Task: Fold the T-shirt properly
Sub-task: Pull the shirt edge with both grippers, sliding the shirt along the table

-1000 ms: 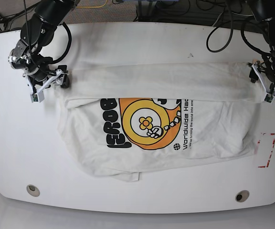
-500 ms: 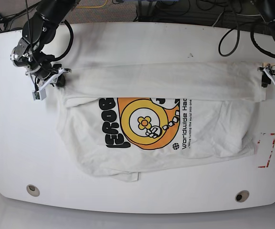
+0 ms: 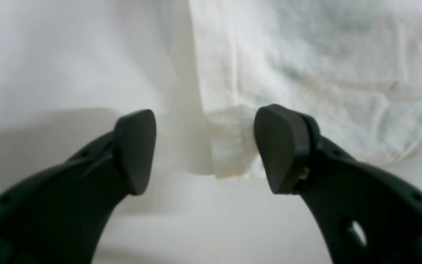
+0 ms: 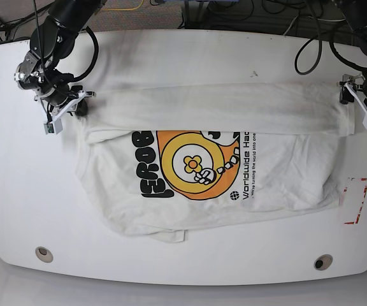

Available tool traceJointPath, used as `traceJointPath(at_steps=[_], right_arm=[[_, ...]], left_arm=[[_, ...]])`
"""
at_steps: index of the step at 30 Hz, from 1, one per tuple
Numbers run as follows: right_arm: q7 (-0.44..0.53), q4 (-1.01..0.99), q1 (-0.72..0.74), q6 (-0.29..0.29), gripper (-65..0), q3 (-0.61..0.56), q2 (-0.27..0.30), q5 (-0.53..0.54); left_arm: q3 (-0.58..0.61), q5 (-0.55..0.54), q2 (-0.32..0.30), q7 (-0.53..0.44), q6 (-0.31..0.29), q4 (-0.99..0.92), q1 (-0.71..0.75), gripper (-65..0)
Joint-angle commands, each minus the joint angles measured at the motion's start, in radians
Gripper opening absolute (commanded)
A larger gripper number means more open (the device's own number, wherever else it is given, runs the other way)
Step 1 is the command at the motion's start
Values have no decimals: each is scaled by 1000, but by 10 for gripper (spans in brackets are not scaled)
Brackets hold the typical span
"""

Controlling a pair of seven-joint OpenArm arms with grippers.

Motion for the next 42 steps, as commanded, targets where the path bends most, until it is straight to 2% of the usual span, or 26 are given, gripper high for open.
traceJointPath(at_steps=[1, 4, 5, 7, 8, 11, 13, 19, 25, 33, 42], right_arm=[[-14, 14, 3, -1, -574, 1, 10, -7], [-14, 14, 3, -1, -574, 1, 10, -7], [-14, 16, 3, -1, -575, 1, 10, -7], [-14, 23, 3, -1, -575, 1, 10, -7], [-14, 31, 3, -1, -577, 1, 10, -7], [-15, 40, 2, -1, -577, 1, 8, -7], [-17, 45, 2, -1, -577, 1, 8, -9], [-17, 82, -33, -1, -579, 1, 8, -5], [-20, 158, -119, -1, -579, 1, 8, -5], [-74, 252, -237, -1, -579, 1, -1, -5], [-74, 329, -323, -1, -579, 7, -18, -10]], left_arm=[[-4, -8, -20, -14, -1, -22, -6, -224], [6, -5, -20, -14, -1, -56, -6, -250], [23, -4, -20, -14, -1, -67, -6, -282], [51, -5, -22, -14, -1, -79, -6, -360], [68, -4, -22, -14, -1, -85, 0, -439], [89, -2, -22, -16, -1, -85, 24, -592], [91, -2, -22, -16, -1, -82, 37, -650], [97, -2, -20, -12, -1, -74, 64, -650], [60, -2, -23, -11, -1, 52, 158, -650], [51, -2, -37, -11, -1, 191, 290, -650], [51, -2, -51, -12, -1, 213, 340, -650]])
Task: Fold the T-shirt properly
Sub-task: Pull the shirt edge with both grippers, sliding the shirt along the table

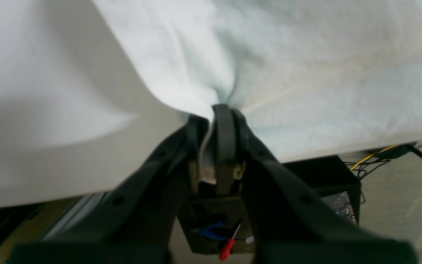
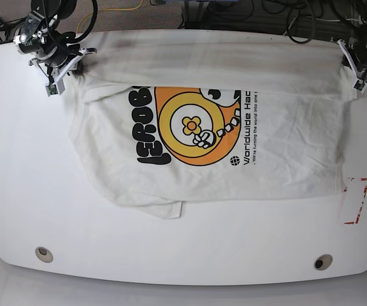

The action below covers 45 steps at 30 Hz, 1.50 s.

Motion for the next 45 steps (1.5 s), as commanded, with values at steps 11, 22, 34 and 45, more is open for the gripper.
traceJointPath(at_steps=[11, 22, 34, 45], right_arm=[[3, 66, -53, -2, -577, 10, 11, -10], [3, 98, -52, -2, -361, 10, 8, -4], [3, 187, -44, -2, -95, 10, 10, -2], [3, 164, 117, -2, -95, 1, 10, -10]], left_arm=[[-6, 12, -24, 10, 2, 18, 36, -650], [-6, 9, -24, 10, 2, 18, 40, -387], [-6, 4, -43, 67, 2, 127, -7, -258], [-6, 9, -42, 137, 2, 251, -131, -258]])
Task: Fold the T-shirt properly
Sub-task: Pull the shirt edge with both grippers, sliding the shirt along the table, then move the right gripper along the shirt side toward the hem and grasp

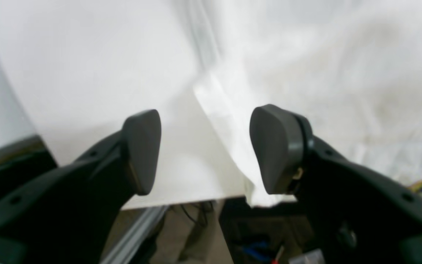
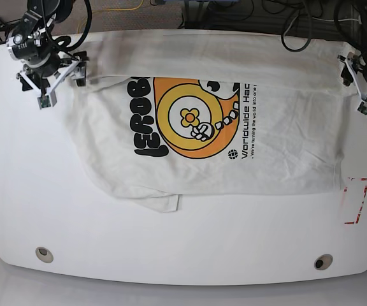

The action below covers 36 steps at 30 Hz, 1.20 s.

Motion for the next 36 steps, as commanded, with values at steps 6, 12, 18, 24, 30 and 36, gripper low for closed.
traceJointPath(at_steps=[6, 12, 18, 24, 30, 36], right_arm=[[19, -74, 189, -1, -97, -52, 31, -2], [49, -217, 362, -1, -97, -131, 56, -74], [128, -405, 503, -1, -97, -147, 77, -159], [220, -639, 627, -1, -97, -148, 116, -186], [331, -849, 716, -1, -97, -150, 149, -185], [440, -1033, 778, -1, -97, -148, 192, -185]], left_arm=[[-8, 10, -15, 3, -1, 21, -130, -258], [-8, 10, -15, 3, -1, 19, -196, -258], [-9, 10, -15, 3, -1, 19, -200, -258], [-11, 12, -15, 3, -1, 13, -194, -258], [-9, 35, -11, 3, -1, -4, -194, -258], [-9, 79, 15, 2, -1, -10, -194, -258]])
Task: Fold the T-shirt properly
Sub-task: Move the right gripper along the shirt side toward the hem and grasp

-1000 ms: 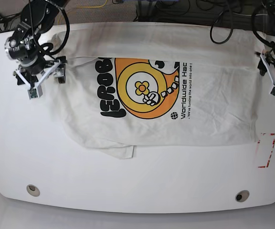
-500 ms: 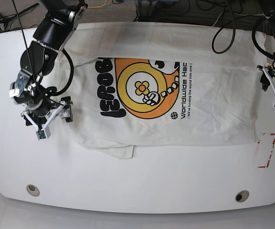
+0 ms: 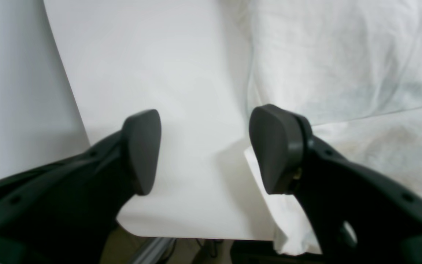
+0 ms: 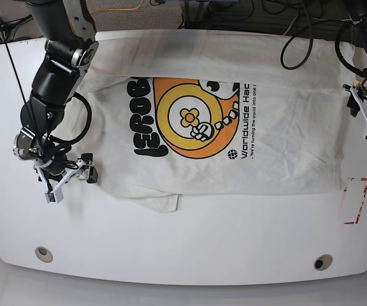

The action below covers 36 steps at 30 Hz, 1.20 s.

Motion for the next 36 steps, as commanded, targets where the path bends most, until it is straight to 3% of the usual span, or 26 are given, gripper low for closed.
traceJointPath(at_steps=[1, 9, 20, 27, 30, 36], right_arm=[[81, -88, 53, 5, -97, 3, 29, 14], [107, -149, 65, 5, -98, 2, 24, 13], [112, -154, 30, 5, -270, 2, -10, 13], [115, -155, 10, 5, -284, 3, -25, 13], [138, -155, 4, 5, -342, 2, -30, 11], [144, -155, -1, 5, -553, 2, -31, 11]], left_arm=[[-5, 17, -13, -16, 2, 13, -8, -258], [-2, 19, -13, -16, 2, 12, -12, -258], [-2, 19, -13, -16, 2, 10, -15, -258], [1, 19, -13, -16, 2, 10, -51, -258], [1, 21, -13, -16, 2, -16, -95, -258], [-5, 22, -13, -19, 2, -131, -233, -257]])
